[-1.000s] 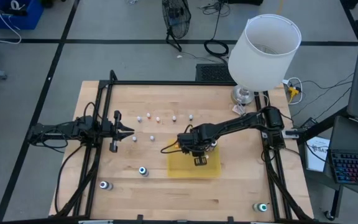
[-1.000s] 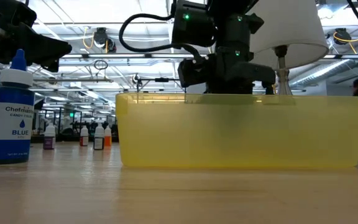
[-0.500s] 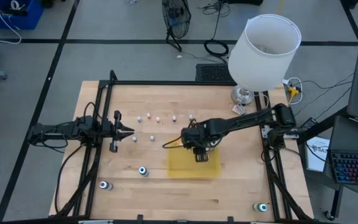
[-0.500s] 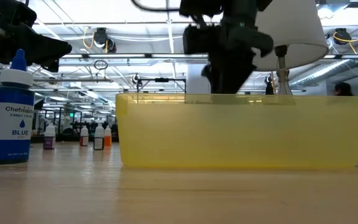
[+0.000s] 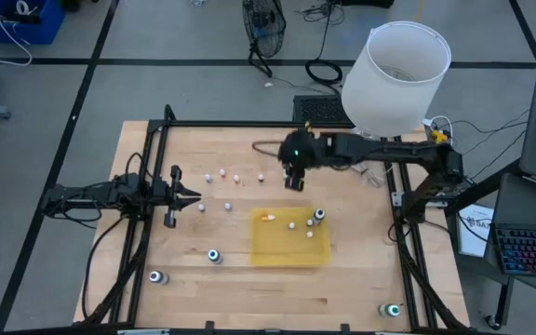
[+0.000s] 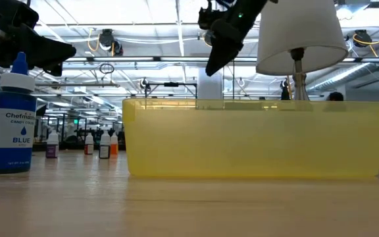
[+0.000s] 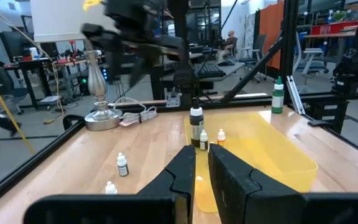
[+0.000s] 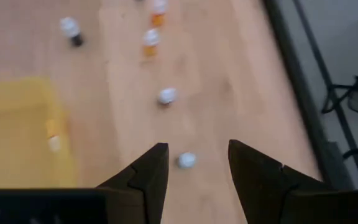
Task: Pick & Place food coloring
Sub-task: Put the small black food coloring bottle into the yellow bin
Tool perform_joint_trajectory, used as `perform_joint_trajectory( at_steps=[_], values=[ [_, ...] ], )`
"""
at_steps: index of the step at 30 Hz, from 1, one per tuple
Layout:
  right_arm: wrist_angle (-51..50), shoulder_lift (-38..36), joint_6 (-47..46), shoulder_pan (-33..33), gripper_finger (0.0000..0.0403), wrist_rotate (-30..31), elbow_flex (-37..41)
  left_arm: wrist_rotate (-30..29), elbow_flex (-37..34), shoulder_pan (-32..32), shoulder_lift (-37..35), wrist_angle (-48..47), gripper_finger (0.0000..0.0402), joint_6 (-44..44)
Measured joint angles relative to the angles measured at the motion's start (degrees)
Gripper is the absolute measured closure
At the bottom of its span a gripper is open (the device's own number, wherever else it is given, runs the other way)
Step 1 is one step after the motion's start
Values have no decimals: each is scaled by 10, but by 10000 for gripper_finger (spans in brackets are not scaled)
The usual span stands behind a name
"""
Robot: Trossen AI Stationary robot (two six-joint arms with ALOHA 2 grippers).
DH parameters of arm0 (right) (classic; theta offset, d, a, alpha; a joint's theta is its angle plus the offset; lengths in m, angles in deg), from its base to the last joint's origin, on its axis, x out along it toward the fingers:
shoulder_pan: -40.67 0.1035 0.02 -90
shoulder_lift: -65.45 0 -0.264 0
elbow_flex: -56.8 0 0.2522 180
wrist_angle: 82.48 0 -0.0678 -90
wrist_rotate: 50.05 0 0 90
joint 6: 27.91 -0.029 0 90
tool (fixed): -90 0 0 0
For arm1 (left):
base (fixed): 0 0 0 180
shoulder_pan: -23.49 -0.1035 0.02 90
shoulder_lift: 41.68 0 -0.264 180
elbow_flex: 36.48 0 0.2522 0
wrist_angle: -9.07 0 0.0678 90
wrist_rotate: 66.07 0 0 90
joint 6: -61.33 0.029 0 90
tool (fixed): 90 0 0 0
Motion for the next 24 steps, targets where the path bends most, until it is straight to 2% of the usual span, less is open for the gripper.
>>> perform_joint_trajectory(
  at_steps=[5,10,12,17,24],
  values=[
    [1,42,35,-33,227,-4,-35,0,0,0,0,0,350,0],
    [-27,96,32,-79,201,-74,-36,0,0,0,0,0,350,0],
    [-36,117,31,-91,193,-76,-36,0,0,0,0,0,350,0],
    [-34,156,32,-98,182,-78,-36,0,0,0,0,0,350,0],
    [-34,195,37,-97,181,-122,-32,0,0,0,0,0,350,0]
  ],
)
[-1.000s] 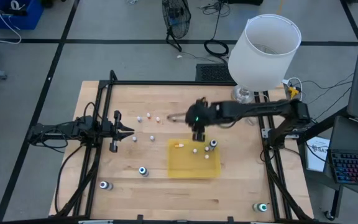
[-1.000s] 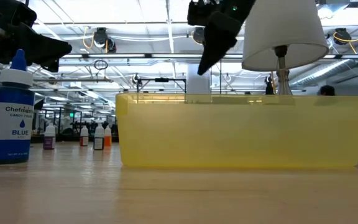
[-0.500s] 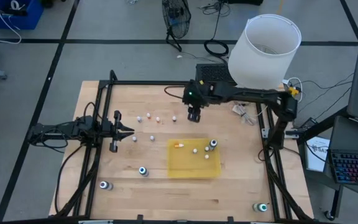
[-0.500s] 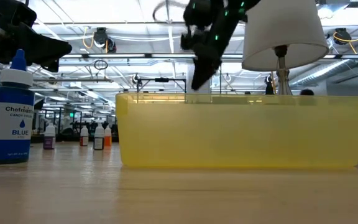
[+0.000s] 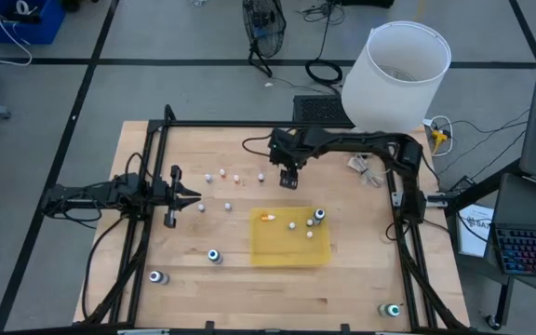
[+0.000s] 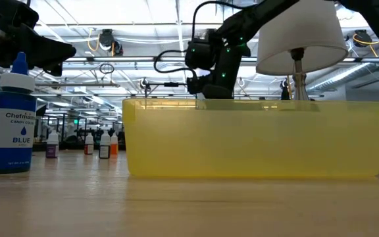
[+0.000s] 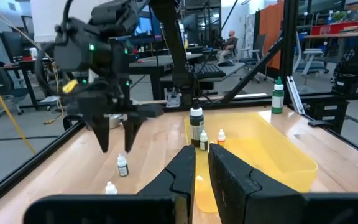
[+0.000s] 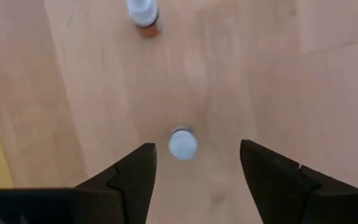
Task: Pick & Place food coloring
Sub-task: Put the small black food coloring bottle into the yellow bin
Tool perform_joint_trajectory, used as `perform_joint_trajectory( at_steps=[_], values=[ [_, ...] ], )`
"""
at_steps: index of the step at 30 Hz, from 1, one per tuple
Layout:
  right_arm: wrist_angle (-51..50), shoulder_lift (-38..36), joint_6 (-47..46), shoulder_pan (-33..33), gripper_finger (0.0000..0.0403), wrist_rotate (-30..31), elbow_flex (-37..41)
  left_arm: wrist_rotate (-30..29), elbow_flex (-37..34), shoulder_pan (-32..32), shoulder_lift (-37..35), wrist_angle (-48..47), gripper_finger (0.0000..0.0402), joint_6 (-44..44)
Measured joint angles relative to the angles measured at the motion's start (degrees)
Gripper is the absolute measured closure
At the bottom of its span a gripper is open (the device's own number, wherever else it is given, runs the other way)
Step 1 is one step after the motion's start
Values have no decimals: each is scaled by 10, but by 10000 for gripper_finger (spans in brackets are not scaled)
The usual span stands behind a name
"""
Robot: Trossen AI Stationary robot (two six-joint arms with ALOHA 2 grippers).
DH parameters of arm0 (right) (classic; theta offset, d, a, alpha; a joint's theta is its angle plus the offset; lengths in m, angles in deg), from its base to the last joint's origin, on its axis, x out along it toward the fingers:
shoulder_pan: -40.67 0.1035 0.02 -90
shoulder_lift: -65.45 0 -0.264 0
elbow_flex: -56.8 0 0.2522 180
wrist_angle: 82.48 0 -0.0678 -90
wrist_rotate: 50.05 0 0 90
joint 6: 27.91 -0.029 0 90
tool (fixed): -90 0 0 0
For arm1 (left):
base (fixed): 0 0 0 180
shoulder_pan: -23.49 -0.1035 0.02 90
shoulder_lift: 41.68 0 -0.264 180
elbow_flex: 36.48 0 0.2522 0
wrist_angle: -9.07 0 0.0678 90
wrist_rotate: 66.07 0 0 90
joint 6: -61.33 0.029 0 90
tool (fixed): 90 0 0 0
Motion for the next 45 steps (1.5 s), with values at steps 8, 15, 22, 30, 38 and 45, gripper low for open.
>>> perform_joint_trajectory(
  at_steps=[8,15,22,30,38,45],
  values=[
    [22,20,1,0,181,-10,17,0,0,0,0,0,350,0],
    [29,38,7,1,184,-21,17,0,0,0,0,0,350,0],
    [31,46,9,1,187,-30,17,0,0,0,0,0,350,0],
    [20,46,10,1,202,-30,17,0,0,0,0,0,350,0],
    [18,46,10,1,252,-30,17,0,0,0,0,0,350,0],
    [21,46,10,1,272,-30,17,0,0,0,0,0,350,0]
  ],
)
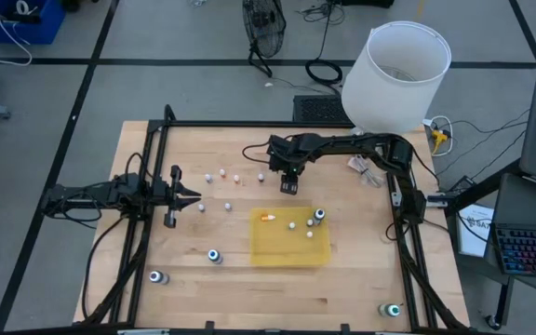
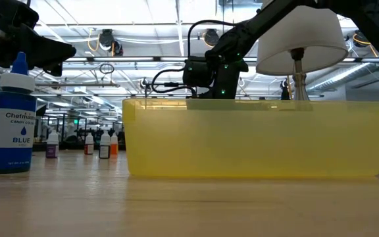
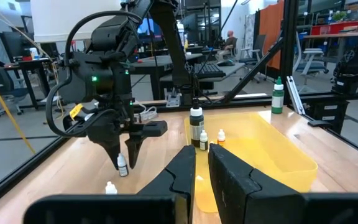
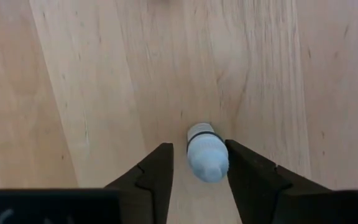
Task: Pick & Place food coloring
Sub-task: Put the small black food coloring bottle into the yellow bin
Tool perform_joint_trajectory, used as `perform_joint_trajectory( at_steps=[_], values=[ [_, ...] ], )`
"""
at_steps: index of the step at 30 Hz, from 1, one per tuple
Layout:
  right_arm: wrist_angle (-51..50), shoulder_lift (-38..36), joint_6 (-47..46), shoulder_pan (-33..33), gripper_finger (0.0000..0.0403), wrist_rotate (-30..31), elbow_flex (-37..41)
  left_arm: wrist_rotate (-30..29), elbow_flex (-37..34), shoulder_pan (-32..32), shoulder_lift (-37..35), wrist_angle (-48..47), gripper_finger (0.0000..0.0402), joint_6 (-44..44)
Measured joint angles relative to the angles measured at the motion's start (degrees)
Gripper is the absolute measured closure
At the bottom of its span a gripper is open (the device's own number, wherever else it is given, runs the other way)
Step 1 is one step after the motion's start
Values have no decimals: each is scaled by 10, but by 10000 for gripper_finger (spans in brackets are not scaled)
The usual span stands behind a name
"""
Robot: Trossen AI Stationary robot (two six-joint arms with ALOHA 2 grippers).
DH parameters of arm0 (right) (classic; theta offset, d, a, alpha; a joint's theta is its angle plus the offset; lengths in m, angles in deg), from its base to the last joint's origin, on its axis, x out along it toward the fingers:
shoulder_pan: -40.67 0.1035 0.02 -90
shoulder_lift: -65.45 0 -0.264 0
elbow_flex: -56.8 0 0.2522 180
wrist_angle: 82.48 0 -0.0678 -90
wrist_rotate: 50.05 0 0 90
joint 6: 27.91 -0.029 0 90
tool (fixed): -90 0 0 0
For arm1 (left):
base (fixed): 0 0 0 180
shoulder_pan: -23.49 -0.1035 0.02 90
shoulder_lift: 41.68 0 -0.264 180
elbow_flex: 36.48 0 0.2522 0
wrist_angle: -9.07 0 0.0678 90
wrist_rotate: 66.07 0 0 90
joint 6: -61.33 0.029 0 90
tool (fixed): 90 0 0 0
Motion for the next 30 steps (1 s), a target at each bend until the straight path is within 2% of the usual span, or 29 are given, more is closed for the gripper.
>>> perform_joint_trajectory(
  at_steps=[10,16,22,30],
  values=[
    [14,0,-1,0,255,0,0,0,0,0,0,0,350,0],
    [14,0,2,0,262,0,0,0,0,0,0,0,350,0],
    [14,0,4,0,284,0,0,0,0,0,0,0,350,0],
    [15,0,22,0,344,0,0,0,0,0,0,0,350,0]
  ],
)
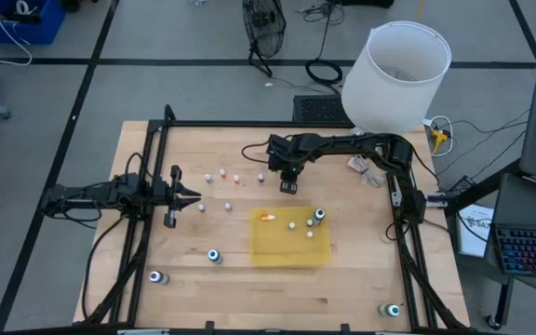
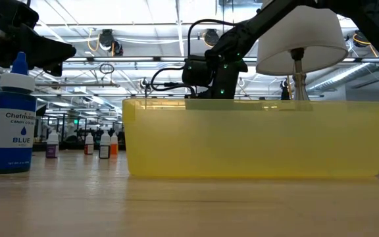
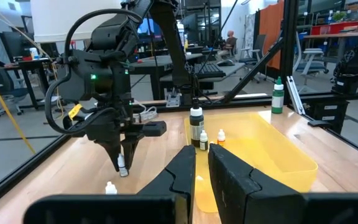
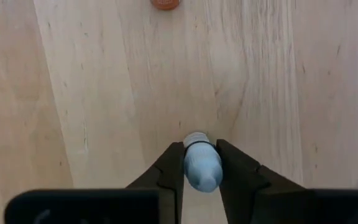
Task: Pick & Place food coloring
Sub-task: Put the small black food coloring bottle into the yellow bin
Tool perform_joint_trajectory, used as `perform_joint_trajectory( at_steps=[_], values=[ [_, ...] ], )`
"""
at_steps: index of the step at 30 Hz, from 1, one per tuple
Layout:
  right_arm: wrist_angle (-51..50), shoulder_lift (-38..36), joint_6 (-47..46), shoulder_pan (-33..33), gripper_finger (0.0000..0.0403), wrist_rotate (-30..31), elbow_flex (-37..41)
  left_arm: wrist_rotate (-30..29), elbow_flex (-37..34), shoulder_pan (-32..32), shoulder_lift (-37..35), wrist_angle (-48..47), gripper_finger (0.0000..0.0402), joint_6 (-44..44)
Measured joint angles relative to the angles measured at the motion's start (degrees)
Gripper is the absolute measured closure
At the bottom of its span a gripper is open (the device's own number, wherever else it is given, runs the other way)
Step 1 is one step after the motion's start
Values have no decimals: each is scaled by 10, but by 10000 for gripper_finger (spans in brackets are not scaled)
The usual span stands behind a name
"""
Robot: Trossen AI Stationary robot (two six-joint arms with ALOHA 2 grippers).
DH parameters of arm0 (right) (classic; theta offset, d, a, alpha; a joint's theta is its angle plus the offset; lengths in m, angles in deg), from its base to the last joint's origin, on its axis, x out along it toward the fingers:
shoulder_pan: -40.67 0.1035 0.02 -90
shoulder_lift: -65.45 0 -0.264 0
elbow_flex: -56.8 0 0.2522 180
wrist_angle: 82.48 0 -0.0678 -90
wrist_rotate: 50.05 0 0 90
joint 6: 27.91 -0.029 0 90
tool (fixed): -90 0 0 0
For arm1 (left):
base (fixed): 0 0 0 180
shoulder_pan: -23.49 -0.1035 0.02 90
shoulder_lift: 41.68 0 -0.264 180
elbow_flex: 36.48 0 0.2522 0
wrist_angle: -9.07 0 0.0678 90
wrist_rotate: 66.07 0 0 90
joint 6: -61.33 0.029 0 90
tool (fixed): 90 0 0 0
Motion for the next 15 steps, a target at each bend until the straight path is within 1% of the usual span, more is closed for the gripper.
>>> perform_joint_trajectory(
  at_steps=[4,7,11,15],
  values=[
    [-4,-5,3,8,344,2,0,0,0,0,0,0,350,0],
    [-18,-21,3,22,344,2,0,0,0,0,0,0,350,0],
    [-39,-60,-5,53,344,3,0,0,0,0,0,0,350,0],
    [-50,-104,-33,98,344,3,0,0,0,0,0,1,350,0]
  ],
)
